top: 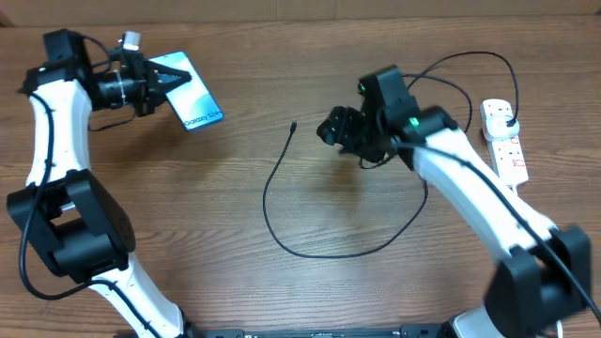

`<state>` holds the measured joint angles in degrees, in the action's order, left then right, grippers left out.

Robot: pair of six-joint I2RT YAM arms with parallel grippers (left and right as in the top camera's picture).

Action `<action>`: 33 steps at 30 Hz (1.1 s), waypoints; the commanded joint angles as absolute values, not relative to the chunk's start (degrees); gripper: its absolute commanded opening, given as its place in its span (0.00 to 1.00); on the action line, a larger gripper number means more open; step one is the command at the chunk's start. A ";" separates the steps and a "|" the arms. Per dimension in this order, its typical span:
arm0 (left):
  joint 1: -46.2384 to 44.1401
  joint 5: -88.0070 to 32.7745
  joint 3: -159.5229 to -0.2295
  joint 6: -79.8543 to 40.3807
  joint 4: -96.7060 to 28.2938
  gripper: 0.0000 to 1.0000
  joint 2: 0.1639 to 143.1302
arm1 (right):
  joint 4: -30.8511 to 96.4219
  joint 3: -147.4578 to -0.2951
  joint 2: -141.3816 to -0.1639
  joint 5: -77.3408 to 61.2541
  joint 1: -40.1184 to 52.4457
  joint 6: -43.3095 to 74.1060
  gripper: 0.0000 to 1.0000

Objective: Plug charger to phone and switch on socket
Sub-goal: 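Grasp the black cable's USB-C plug with the right gripper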

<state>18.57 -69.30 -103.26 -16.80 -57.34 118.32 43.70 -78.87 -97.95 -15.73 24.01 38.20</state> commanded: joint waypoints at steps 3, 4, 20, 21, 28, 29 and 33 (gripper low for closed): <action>18.83 -73.49 -103.98 -14.96 -57.80 0.04 117.84 | 46.68 -92.90 -109.51 -16.88 24.51 36.32 0.62; 18.83 -73.49 -103.98 -14.96 -57.84 0.04 117.84 | 46.59 -94.74 -111.72 -16.86 24.95 37.71 0.61; 18.61 -73.47 -103.98 -14.98 -59.77 0.04 117.84 | 36.64 -96.05 -125.36 -14.20 30.26 55.48 0.45; 18.61 -73.47 -103.98 -14.98 -59.79 0.04 117.84 | 36.49 -96.05 -125.64 -14.20 30.26 55.51 0.45; 18.57 -73.49 -103.98 -15.00 -59.79 0.04 117.84 | 34.28 -95.85 -128.88 -14.26 30.28 55.22 0.42; 18.55 -73.49 -103.98 -15.00 -59.79 0.04 117.86 | 33.82 -95.85 -129.03 -14.26 30.28 54.98 0.40; 18.57 -73.52 -103.98 -15.03 -59.88 0.04 117.84 | 32.18 -95.85 -129.47 -14.74 30.44 53.98 0.39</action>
